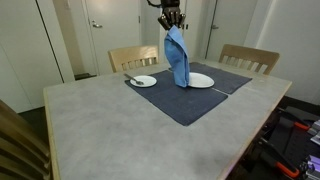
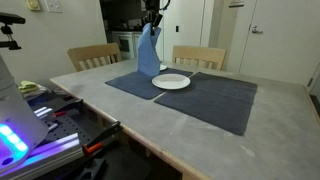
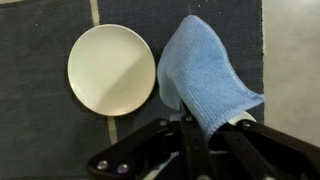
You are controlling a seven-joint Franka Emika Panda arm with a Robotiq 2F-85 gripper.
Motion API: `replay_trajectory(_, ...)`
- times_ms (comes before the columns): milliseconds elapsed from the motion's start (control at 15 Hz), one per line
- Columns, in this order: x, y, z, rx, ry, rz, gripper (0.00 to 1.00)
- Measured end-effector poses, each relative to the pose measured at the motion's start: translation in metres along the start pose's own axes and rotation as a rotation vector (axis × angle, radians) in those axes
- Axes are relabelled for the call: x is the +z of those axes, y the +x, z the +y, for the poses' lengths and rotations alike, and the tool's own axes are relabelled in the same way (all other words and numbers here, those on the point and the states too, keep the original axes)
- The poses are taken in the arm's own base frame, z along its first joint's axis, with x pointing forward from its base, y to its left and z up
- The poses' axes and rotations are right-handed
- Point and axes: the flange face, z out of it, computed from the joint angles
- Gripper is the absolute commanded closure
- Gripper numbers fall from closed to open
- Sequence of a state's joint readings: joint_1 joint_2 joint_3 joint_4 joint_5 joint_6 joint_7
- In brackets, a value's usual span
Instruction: Use the towel to wipe the plate in the middle of the mats
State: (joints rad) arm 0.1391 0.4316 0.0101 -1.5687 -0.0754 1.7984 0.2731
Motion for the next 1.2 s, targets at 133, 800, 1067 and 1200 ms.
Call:
replay_trajectory(133, -0.02, -0.002, 0.012, 0.026, 0.017, 0.029, 0.98)
replay_trajectory(800, -0.063, -0.007, 0.077, 0.147, 0.039, 0.089, 0.98)
replay_trajectory(1067, -0.047, -0.004, 0.103, 0.189, 0.036, 0.07, 0.98)
replay_trajectory(1200, -0.032, -0.002, 0.112, 0.203, 0.035, 0.056, 0.98)
